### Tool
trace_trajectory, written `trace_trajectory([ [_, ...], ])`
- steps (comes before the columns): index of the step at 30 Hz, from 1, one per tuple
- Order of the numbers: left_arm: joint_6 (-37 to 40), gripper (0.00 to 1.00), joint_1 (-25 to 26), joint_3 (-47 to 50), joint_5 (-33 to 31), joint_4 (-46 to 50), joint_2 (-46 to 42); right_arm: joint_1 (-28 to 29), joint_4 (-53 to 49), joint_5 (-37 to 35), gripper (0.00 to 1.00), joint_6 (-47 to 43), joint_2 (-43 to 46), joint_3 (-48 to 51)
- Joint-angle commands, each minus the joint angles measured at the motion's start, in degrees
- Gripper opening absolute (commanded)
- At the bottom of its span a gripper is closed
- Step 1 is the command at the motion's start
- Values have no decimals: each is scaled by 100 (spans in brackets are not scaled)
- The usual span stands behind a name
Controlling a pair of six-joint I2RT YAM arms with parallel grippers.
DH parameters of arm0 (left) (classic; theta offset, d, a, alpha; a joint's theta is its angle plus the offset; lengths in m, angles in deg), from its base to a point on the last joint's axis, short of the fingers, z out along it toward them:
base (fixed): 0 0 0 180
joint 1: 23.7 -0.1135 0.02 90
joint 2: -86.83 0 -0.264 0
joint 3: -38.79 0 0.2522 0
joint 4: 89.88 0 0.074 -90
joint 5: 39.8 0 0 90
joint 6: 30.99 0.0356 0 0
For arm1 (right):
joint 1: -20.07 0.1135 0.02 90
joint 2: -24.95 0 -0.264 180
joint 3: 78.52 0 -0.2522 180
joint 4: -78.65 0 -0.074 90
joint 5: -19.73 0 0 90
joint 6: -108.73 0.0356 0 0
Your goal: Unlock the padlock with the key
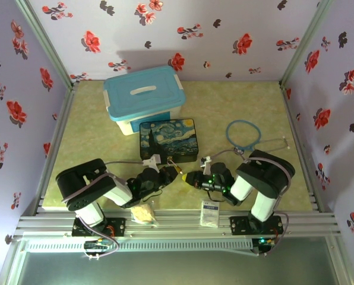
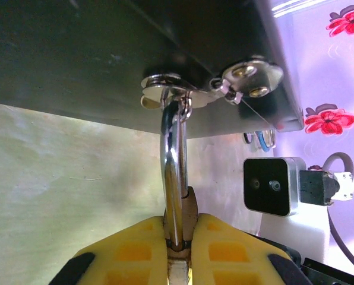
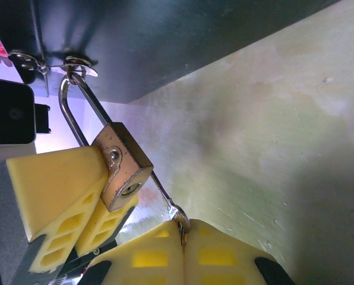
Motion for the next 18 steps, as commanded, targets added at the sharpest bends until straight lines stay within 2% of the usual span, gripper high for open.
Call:
trace_trajectory([
  [1,-63,0,-31,-41,40,-522,58,-41,648,162,0,104,-192,-13],
  [12,16,0,-50,-84,14,-485,94,-36,152,132,0,18,-30,102],
  [18,16,0,-59,-78,15,-478,111,-34,330,63,0,60,-90,233],
])
